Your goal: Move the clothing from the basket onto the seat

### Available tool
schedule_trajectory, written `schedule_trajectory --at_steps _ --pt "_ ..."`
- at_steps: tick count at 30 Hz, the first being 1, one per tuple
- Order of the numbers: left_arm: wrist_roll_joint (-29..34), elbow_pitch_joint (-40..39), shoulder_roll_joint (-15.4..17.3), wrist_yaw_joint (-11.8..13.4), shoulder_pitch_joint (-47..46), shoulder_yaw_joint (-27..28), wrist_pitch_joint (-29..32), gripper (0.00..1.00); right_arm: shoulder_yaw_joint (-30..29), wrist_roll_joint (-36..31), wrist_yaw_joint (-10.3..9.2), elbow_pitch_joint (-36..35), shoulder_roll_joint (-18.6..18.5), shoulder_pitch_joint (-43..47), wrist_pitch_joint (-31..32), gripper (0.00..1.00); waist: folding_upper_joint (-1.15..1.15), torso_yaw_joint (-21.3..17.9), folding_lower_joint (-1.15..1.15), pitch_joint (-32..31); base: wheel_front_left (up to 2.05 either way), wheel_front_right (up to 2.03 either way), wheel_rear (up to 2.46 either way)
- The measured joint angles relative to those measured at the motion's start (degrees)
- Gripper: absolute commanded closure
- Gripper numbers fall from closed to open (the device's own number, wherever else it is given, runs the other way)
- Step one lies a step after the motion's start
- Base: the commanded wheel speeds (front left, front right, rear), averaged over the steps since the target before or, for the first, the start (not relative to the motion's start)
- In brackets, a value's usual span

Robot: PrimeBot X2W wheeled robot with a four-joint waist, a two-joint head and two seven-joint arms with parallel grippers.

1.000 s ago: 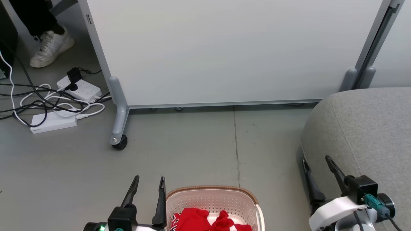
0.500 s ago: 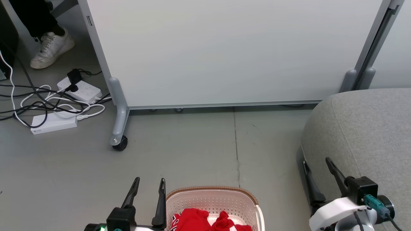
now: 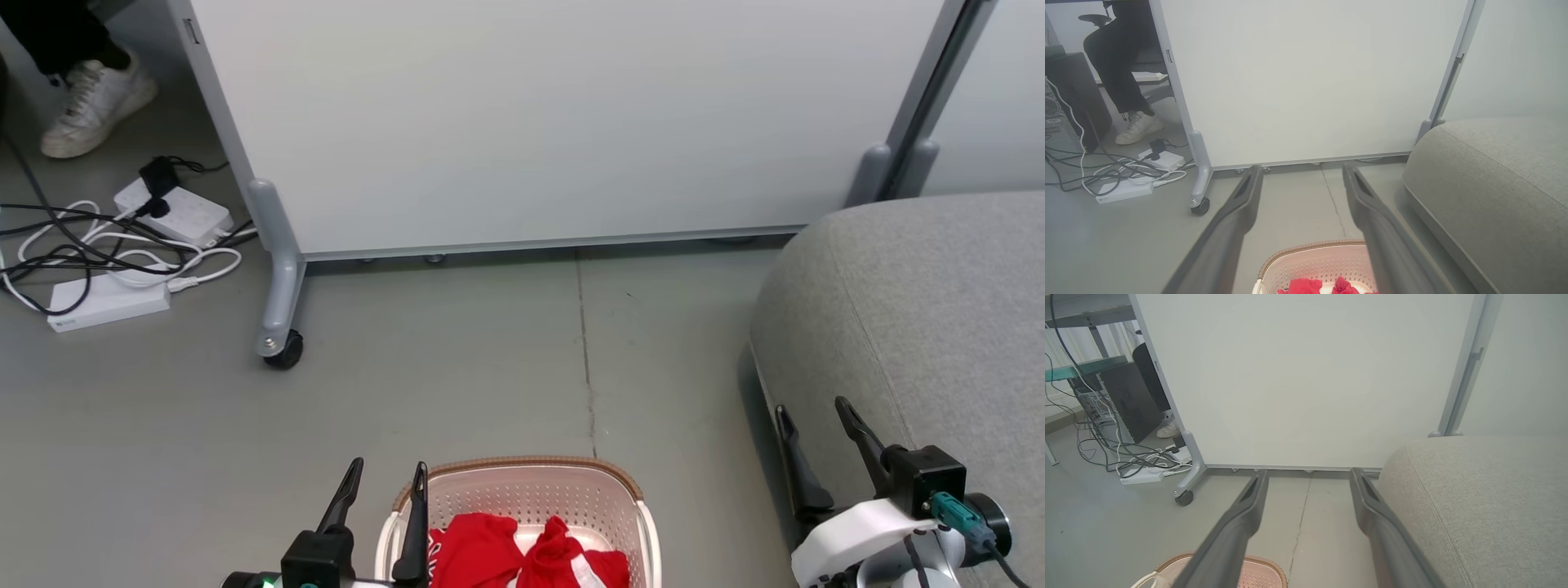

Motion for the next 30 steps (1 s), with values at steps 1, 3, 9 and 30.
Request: schedule_trajectory --at_steps 1,3,9,30 --pt "0.0 0.1 0.0 0.0 0.0 -0.1 0.0 0.00 -0.2 -0.3 0.00 0.0 0.0 0.0 0.0 0.00 0.00 -0.3 0.00 0.3 0.00 0.00 0.00" --pt "0.0 0.5 0.0 0.0 -0.2 -0.3 0.0 0.00 -0.4 -0.5 0.00 0.0 0.0 -0.2 0.0 0.00 0.00 -1.0 0.00 0.9 0.00 0.00 0.00" --pt "0.4 2.7 0.0 0.0 -2.4 -2.1 0.0 0.00 -0.7 -1.3 0.00 -0.8 0.0 -0.9 0.0 0.00 0.00 -3.0 0.00 4.3 0.00 0.00 0.00" --pt "11.4 41.3 3.8 -1.4 -31.2 -9.5 -0.1 0.00 0.5 1.4 0.03 -8.0 0.0 -9.9 -0.1 0.00 0.00 -11.1 0.00 31.6 0.00 0.00 0.00"
